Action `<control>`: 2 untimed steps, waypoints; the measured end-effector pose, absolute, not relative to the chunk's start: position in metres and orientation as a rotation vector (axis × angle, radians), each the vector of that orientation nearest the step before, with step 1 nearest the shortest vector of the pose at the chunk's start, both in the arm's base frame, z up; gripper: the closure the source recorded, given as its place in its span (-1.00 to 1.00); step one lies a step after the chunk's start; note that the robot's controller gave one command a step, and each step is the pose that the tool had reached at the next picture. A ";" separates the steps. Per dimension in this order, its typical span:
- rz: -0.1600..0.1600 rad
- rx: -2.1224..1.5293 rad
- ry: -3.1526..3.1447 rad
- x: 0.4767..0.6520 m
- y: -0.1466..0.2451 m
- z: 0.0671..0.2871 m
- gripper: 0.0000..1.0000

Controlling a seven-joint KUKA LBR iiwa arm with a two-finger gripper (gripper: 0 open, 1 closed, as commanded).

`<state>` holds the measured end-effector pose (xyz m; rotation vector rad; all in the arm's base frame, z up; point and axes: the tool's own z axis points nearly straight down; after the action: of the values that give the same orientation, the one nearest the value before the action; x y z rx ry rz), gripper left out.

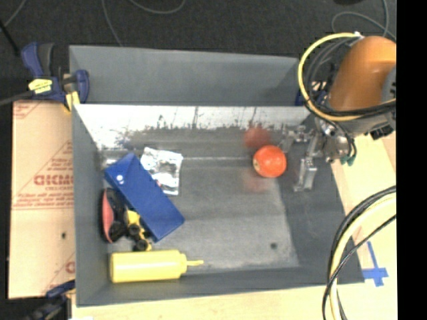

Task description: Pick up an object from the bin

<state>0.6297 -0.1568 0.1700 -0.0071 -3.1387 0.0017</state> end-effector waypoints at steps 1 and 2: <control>0.004 -0.003 -3.146 0.631 -0.156 0.175 -1.00; 0.004 -0.113 -3.150 0.640 -0.153 0.152 -1.00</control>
Offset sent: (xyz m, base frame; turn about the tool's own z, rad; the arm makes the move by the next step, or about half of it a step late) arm 0.0165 0.0120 -0.0564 0.1434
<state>0.6402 -0.1529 0.1517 -0.1126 -3.1496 0.0045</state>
